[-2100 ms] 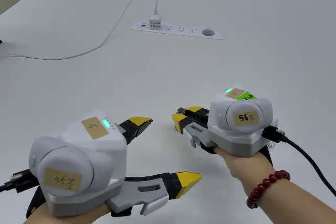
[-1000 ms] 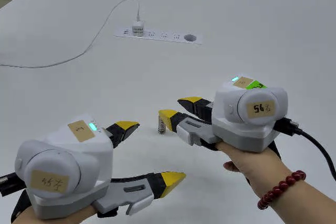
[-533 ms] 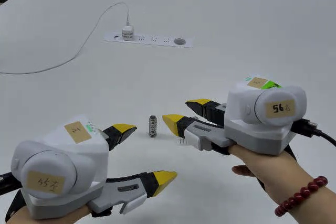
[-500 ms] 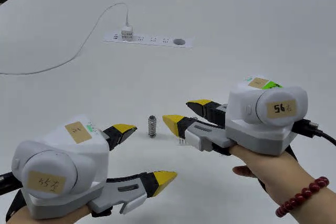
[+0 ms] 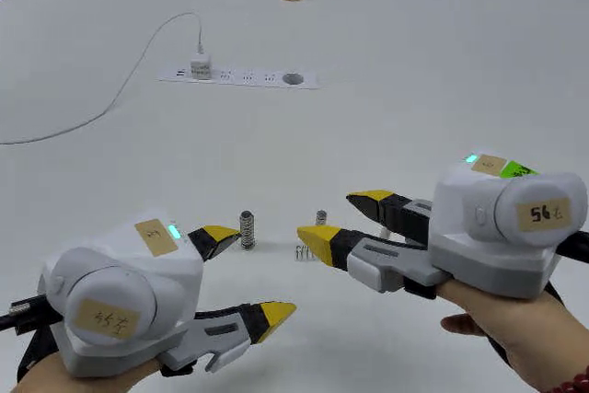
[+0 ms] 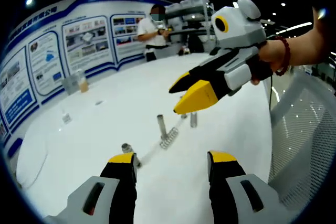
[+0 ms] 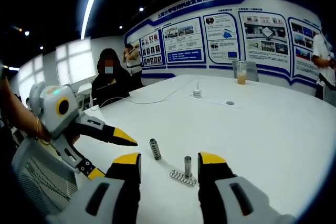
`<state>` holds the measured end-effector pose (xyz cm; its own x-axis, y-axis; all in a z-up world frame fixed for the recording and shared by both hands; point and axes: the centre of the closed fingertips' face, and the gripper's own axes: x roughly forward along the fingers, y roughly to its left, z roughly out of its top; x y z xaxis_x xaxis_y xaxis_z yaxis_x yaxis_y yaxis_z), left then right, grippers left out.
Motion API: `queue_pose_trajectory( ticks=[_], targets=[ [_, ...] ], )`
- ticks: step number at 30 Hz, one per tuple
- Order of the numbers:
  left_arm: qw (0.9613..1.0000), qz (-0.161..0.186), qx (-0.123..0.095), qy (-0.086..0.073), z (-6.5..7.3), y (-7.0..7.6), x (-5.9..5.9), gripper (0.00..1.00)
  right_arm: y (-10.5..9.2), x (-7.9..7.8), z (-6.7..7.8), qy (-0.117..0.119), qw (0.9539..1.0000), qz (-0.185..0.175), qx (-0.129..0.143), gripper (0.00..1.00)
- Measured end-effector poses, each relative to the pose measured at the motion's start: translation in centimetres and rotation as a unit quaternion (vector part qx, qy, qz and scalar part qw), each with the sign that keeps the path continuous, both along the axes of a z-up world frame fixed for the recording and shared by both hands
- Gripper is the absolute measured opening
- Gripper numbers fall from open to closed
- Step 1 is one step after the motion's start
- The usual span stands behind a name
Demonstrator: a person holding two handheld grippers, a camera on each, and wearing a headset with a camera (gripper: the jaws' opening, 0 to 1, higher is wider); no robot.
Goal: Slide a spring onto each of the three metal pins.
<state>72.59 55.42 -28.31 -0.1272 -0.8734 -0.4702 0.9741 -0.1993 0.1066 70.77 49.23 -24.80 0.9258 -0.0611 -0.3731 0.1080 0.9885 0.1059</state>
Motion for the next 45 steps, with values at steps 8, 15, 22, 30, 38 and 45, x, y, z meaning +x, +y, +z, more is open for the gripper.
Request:
queue_pose_trajectory(
  ticks=[8,15,22,30,38,45],
  targets=[
    [0.9997,-0.025,0.003,-0.003,-0.2,-1.5,-0.6,0.53,-0.4,-2.1,-0.2,0.006,1.0,0.003,-0.003,0.47],
    [0.9995,-0.027,0.013,0.01,-1.1,-3.1,-0.7,0.48,-0.8,-3.8,-0.7,0.008,1.0,0.004,-0.003,0.48],
    [0.9994,-0.029,0.019,0.006,-2.0,-4.5,-1.0,0.4,-1.3,-5.0,-1.1,0.006,1.0,-0.005,0.005,0.47],
    [0.9994,-0.027,0.024,-0.002,-2.9,-5.9,-0.9,0.34,-1.5,-5.7,-1.4,0.007,1.0,-0.005,0.0,0.46],
    [0.9988,-0.02,0.045,-0.006,-4.1,-6.5,-0.4,0.3,-1.2,-6.3,-1.9,0.011,0.9999,0.005,-0.003,0.49],
    [0.9977,-0.021,0.062,-0.019,-4.9,-6.7,-0.2,0.27,-1.0,-6.6,-2.5,0.018,0.9998,0.011,-0.002,0.55]
  ],
)
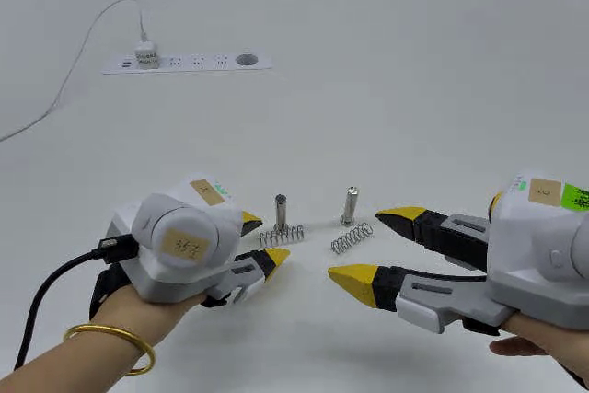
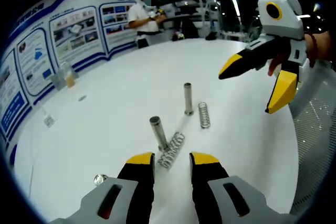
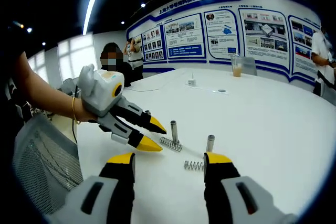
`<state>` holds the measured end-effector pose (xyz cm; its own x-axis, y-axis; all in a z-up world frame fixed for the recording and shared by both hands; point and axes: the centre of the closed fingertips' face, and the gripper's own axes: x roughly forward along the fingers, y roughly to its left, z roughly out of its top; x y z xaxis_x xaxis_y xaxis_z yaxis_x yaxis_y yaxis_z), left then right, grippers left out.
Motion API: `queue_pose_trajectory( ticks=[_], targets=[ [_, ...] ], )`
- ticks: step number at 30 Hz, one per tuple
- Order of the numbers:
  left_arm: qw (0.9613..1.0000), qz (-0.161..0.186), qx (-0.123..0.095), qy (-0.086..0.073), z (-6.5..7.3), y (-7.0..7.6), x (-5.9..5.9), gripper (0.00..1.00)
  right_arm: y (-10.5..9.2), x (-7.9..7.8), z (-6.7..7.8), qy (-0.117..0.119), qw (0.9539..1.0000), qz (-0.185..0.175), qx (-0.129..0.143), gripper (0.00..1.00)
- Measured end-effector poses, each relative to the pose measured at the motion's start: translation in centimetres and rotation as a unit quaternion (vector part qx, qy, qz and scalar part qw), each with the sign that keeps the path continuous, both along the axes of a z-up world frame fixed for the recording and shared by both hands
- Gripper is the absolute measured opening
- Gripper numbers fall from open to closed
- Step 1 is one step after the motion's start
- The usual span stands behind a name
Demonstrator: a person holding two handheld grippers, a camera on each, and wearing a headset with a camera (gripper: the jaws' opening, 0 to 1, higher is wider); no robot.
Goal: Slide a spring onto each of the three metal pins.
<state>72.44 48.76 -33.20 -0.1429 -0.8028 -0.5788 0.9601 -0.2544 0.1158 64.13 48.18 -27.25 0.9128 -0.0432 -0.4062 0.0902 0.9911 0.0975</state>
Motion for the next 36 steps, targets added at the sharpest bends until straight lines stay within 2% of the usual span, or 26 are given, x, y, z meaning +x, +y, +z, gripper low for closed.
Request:
queue_pose_trajectory(
  ticks=[4,7,16,18,19,22,25,31,36],
  targets=[
    [1.0,0.002,0.003,0.001,-0.2,-0.1,0.2,0.26,0.1,-0.1,-0.3,0.001,1.0,-0.003,0.006,0.58],
    [1.0,0.001,0.007,-0.005,-0.4,-0.2,0.4,0.26,0.1,-0.3,-0.4,0.002,1.0,-0.004,0.008,0.6],
    [0.9997,-0.009,0.019,-0.012,-0.9,-0.3,0.4,0.2,-0.5,-0.8,-0.7,0.007,0.9998,-0.015,0.006,0.59],
    [0.9994,-0.013,0.022,-0.021,-1.1,-0.3,0.5,0.19,-0.7,-0.9,-0.9,0.009,0.9998,-0.019,0.007,0.58],
    [0.999,-0.02,0.025,-0.031,-1.2,-0.2,0.5,0.18,-0.8,-1.0,-0.9,0.007,0.9997,-0.022,0.008,0.58],
    [0.999,-0.024,0.025,-0.03,-1.1,-0.3,0.4,0.15,-0.8,-1.1,-1.0,0.006,0.9994,-0.029,0.015,0.58],
    [0.9985,-0.028,0.026,-0.039,-1.1,-0.4,0.5,0.13,-0.8,-1.1,-1.0,0.007,0.9994,-0.031,0.015,0.58],
    [0.9977,-0.044,0.029,-0.042,-1.2,-0.2,0.2,0.11,-1.0,-1.1,-1.0,0.006,0.9993,-0.034,0.018,0.57],
    [0.9978,-0.043,0.029,-0.042,-1.3,0.0,0.1,0.1,-1.0,-1.1,-0.9,0.005,0.9991,-0.036,0.02,0.57]
  ],
)
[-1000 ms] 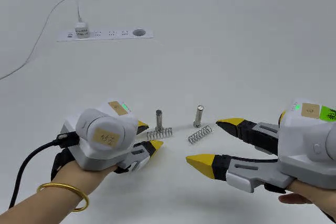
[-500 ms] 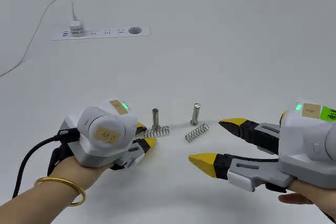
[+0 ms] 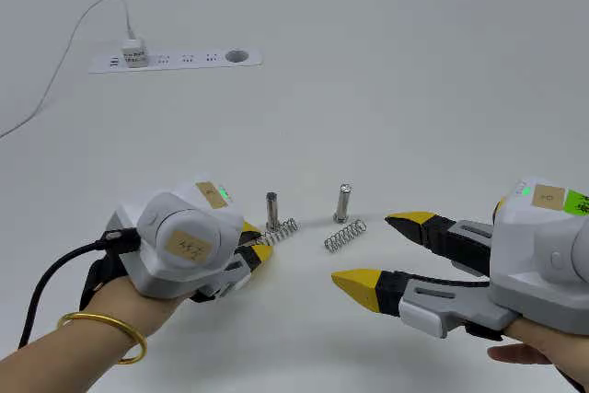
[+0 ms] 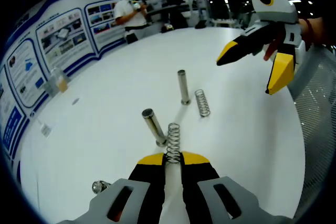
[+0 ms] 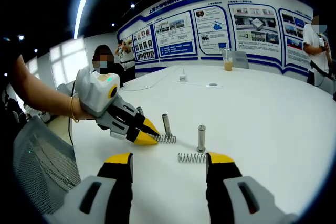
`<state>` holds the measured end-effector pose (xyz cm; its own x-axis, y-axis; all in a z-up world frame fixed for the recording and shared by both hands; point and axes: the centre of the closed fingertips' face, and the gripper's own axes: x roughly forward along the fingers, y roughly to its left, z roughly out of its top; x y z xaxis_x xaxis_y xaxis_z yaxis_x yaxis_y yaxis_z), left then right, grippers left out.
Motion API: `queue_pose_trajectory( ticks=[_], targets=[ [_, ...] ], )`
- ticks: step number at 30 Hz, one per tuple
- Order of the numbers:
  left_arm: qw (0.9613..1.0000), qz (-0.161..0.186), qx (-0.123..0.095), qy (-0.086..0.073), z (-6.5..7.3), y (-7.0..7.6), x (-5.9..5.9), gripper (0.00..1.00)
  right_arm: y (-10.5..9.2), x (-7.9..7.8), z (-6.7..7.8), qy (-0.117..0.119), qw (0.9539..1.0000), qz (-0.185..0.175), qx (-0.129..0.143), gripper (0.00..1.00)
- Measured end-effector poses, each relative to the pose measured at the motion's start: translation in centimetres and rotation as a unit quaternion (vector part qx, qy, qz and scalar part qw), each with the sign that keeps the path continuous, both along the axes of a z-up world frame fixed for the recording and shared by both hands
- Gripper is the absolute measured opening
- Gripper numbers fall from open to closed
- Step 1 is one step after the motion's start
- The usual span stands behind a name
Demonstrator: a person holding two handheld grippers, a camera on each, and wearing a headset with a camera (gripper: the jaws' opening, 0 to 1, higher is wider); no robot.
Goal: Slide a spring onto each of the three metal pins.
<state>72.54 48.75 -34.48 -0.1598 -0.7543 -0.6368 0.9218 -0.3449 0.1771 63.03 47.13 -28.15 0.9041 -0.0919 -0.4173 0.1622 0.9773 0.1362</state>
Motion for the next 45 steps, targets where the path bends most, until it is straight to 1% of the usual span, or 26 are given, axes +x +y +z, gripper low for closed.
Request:
queue_pose_trajectory(
  ticks=[1,7,13,16,17,19,22,23,25,27,28,29,30,32,33,34,35,37,38,40,45],
  targets=[
    [1.0,-0.001,-0.001,-0.001,0.0,0.1,0.0,0.1,0.0,0.0,0.0,0.0,1.0,0.0,0.0,0.57],
    [1.0,-0.006,-0.002,0.003,0.1,0.8,-0.5,0.1,0.0,0.2,0.5,-0.01,0.9999,-0.006,0.008,0.56],
    [0.9997,-0.006,-0.018,0.012,1.1,1.6,-1.3,0.1,-0.1,0.4,1.3,-0.022,0.9995,-0.014,0.019,0.54],
    [0.9994,-0.003,-0.031,0.017,1.8,1.9,-1.6,0.1,0.0,0.5,1.8,-0.031,0.9992,-0.013,0.023,0.5],
    [0.9991,-0.001,-0.037,0.022,2.0,2.0,-1.7,0.1,0.0,0.6,1.9,-0.033,0.9991,-0.014,0.024,0.49],
    [0.9981,0.009,-0.048,0.036,2.7,2.0,-1.9,0.1,0.1,0.8,2.2,-0.037,0.9989,-0.013,0.026,0.49],
    [0.996,0.023,-0.063,0.06,3.6,2.1,-2.1,0.1,0.2,1.1,2.5,-0.041,0.9986,-0.013,0.03,0.49],
    [0.9948,0.028,-0.068,0.071,4.0,2.2,-2.1,0.1,0.2,1.3,2.7,-0.045,0.9984,-0.013,0.034,0.49],
    [0.9934,0.033,-0.076,0.08,4.4,2.3,-2.2,0.1,0.2,1.5,2.8,-0.049,0.9979,-0.015,0.04,0.49],
    [0.991,0.04,-0.086,0.094,5.1,2.4,-2.3,0.1,0.2,1.8,3.1,-0.058,0.9966,-0.022,0.054,0.47],
    [0.9895,0.044,-0.093,0.101,5.5,2.4,-2.3,0.1,0.2,2.0,3.4,-0.065,0.9953,-0.028,0.065,0.47],
    [0.9885,0.046,-0.097,0.106,5.7,2.4,-2.3,0.1,0.2,2.2,3.5,-0.069,0.9948,-0.028,0.069,0.46],
    [0.9867,0.049,-0.106,0.113,6.2,2.4,-2.4,0.1,0.1,2.4,3.8,-0.076,0.9937,-0.031,0.076,0.45],
    [0.9849,0.05,-0.115,0.119,6.7,2.4,-2.5,0.1,0.1,2.6,4.1,-0.082,0.9928,-0.033,0.08,0.45],
    [0.9834,0.051,-0.124,0.122,7.1,2.5,-2.6,0.1,0.1,2.8,4.3,-0.088,0.9918,-0.035,0.086,0.44],
    [0.9829,0.05,-0.127,0.124,7.3,2.5,-2.7,0.1,0.1,3.0,4.5,-0.091,0.9913,-0.035,0.089,0.44],
    [0.9813,0.048,-0.136,0.127,7.7,2.5,-2.8,0.1,0.2,3.2,4.7,-0.096,0.9902,-0.036,0.095,0.43],
    [0.9795,0.048,-0.148,0.128,8.2,2.5,-2.9,0.1,0.3,3.4,4.9,-0.101,0.9888,-0.036,0.104,0.42],
    [0.9778,0.047,-0.156,0.131,8.5,2.5,-3.0,0.1,0.2,3.6,5.0,-0.104,0.9878,-0.037,0.109,0.42],
    [0.9753,0.048,-0.165,0.139,8.9,2.5,-3.0,0.1,0.4,3.8,5.3,-0.111,0.9858,-0.037,0.12,0.4],
    [0.9718,0.047,-0.18,0.145,9.6,2.6,-3.2,0.1,0.6,4.3,5.7,-0.123,0.9806,-0.037,0.148,0.35]
  ],
)
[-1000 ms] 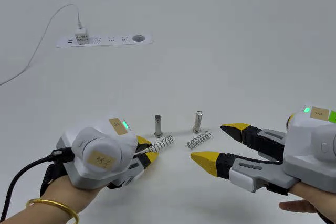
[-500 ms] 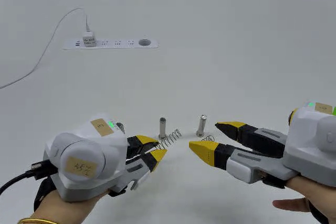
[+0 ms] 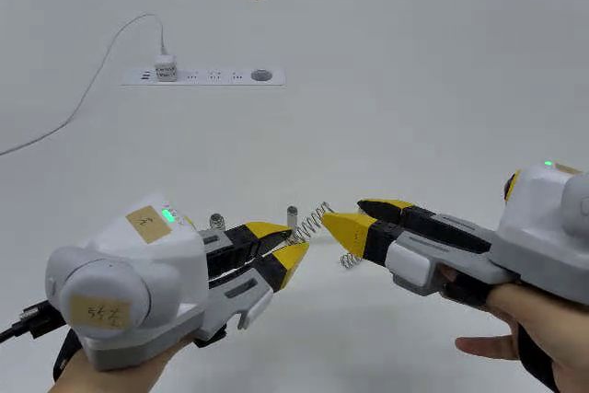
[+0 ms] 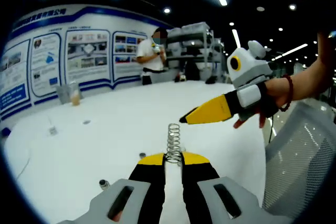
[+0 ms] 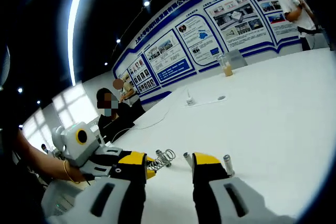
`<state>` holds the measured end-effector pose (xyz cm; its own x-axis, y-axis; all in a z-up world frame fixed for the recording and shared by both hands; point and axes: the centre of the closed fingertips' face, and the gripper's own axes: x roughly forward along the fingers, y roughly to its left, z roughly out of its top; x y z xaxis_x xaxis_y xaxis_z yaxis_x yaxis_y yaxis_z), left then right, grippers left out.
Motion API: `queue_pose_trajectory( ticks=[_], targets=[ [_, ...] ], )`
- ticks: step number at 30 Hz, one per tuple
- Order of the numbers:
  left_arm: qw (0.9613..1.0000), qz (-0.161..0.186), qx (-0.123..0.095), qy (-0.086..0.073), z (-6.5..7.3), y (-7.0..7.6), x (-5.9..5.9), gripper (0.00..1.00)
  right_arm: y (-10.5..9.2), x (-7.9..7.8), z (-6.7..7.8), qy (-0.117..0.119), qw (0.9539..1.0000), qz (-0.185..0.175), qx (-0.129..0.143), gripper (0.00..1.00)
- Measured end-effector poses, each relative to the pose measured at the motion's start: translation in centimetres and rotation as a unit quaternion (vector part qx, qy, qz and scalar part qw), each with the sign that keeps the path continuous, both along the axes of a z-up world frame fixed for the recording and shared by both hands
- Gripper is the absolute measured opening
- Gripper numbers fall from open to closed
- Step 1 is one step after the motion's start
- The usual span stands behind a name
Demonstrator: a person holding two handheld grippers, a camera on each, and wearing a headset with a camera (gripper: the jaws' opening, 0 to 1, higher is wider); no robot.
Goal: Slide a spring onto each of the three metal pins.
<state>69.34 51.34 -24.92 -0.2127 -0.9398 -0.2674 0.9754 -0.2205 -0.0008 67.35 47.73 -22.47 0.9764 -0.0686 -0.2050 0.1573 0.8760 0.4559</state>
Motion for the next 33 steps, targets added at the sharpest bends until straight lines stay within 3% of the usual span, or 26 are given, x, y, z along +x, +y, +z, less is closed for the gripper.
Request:
queue_pose_trajectory(
  ticks=[18,26,28,33],
  targets=[
    [0.9993,-0.01,-0.036,0.008,1.8,0.5,-1.2,0.1,1.4,1.1,1.0,-0.031,0.9963,0.014,0.079,0.2],
    [0.9991,-0.008,-0.041,0.012,2.1,0.6,-1.1,0.1,1.6,1.2,1.4,-0.039,0.9943,0.015,0.098,0.14],
    [0.9992,-0.008,-0.038,0.007,2.1,0.7,-1.1,0.1,1.7,1.3,1.6,-0.045,0.9938,0.018,0.1,0.13],
    [0.9993,-0.008,-0.036,-0.001,2.0,0.8,-1.1,0.1,2.1,1.3,1.7,-0.045,0.9949,0.031,0.085,0.12]
  ],
)
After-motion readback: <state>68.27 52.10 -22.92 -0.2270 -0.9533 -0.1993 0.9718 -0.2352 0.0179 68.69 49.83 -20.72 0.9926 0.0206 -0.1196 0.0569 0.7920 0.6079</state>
